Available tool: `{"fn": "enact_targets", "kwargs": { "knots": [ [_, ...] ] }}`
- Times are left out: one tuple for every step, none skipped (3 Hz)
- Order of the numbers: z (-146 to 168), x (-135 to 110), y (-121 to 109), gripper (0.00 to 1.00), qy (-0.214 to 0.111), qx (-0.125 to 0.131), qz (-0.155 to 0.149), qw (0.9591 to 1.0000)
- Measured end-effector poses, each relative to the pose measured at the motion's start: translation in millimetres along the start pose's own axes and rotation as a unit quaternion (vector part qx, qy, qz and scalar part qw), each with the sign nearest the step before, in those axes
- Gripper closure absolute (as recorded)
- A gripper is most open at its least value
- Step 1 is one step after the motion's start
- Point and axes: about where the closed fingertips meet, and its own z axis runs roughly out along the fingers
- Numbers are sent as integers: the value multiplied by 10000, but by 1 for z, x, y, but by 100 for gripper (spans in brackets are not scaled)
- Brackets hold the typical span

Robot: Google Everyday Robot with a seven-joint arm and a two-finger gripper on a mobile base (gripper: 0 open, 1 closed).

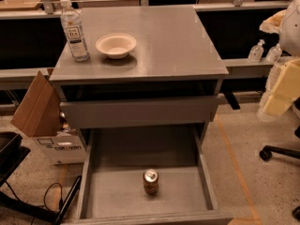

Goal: Pick orange can from middle drawer and place on counter

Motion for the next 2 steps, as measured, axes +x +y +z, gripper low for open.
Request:
{"fn": "enact_targets", "kwargs": {
  "knots": [
    [0, 0, 0, 0, 0, 0, 0, 10000],
    [21, 7, 6, 0, -156, -14, 198, 9997]
  ]
}}
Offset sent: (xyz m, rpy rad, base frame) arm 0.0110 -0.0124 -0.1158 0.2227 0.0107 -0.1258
